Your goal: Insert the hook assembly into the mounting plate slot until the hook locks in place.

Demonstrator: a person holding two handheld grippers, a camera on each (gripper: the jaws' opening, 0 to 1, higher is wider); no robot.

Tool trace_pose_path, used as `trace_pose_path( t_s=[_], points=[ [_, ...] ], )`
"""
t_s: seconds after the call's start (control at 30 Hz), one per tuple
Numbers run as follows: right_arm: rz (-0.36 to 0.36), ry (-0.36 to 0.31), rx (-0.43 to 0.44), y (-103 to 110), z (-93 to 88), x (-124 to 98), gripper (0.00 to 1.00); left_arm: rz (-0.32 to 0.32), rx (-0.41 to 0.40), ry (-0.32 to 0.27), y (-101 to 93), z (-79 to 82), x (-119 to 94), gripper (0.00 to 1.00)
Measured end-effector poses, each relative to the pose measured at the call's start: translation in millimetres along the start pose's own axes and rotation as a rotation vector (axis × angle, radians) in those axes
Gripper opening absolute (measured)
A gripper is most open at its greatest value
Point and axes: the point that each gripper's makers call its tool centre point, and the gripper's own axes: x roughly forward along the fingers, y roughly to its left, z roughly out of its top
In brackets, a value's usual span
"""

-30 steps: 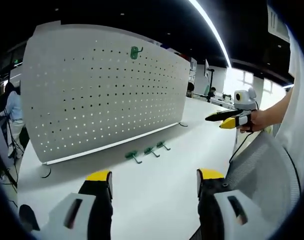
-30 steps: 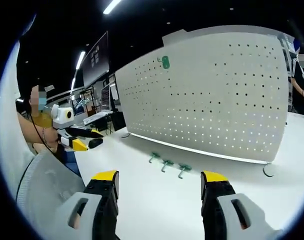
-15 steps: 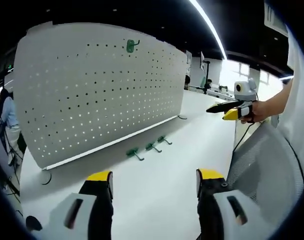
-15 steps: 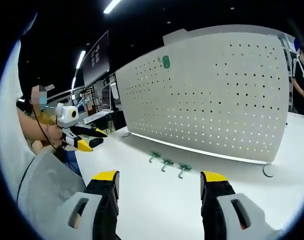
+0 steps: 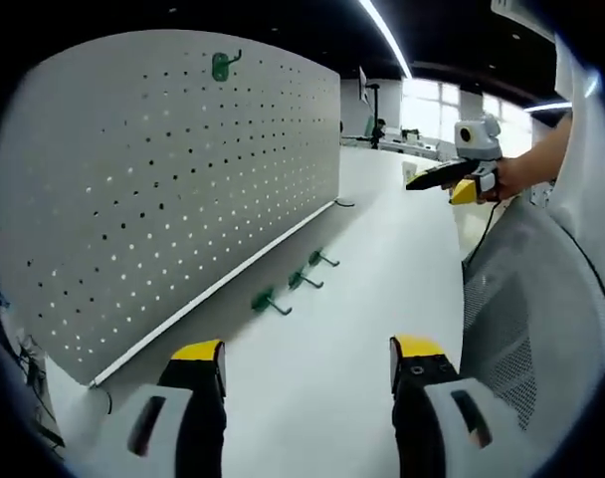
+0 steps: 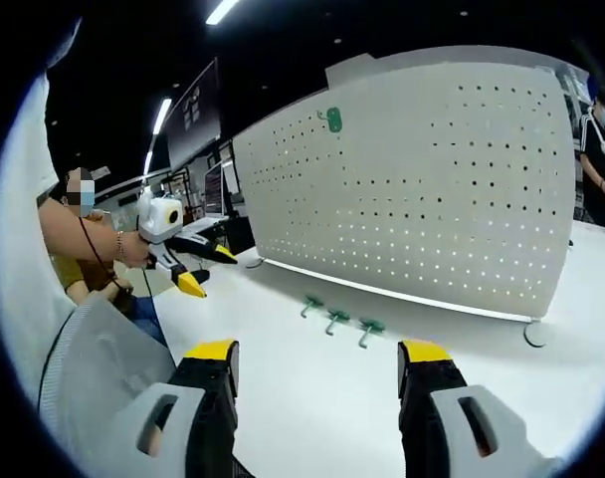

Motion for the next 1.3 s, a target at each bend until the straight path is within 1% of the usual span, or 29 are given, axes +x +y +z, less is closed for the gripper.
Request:
trace_pose_path(
  t_s=[0.13,0.23,0.47,0.63,0.83,1.03,1.3],
  points=[
    [-0.008,0.021,-0.005,0,-3.7,-1,0.64,-0.034,0.025,0.024,3.0,-1.3,6,0.71],
    [-0.019,0.023,0.000,-1,-3.8,-5,0.65,-0.056,0.043,0.054,6.6,-5.0,11,0.71],
    [-0.043,0.022,0.015,-6,-3.4,-12,0.65,-0.093,0.068,0.088,15.3,-7.8,23,0.71],
    [-0.056,0.020,0.020,-7,-3.2,-14,0.65,-0.126,0.075,0.117,17.0,-7.8,33,0.70],
    [-0.059,0.036,0.015,-9,-6.3,-16,0.65,-0.155,0.094,0.142,19.5,-7.3,45,0.70],
    [-0.065,0.032,0.019,-11,-3.3,-18,0.65,-0.190,0.113,0.172,21.5,-8.5,57,0.70],
    [-0.082,0.041,0.019,-16,-5.5,-24,0.63,-0.205,0.136,0.191,27.4,-4.2,70,0.69]
  ],
)
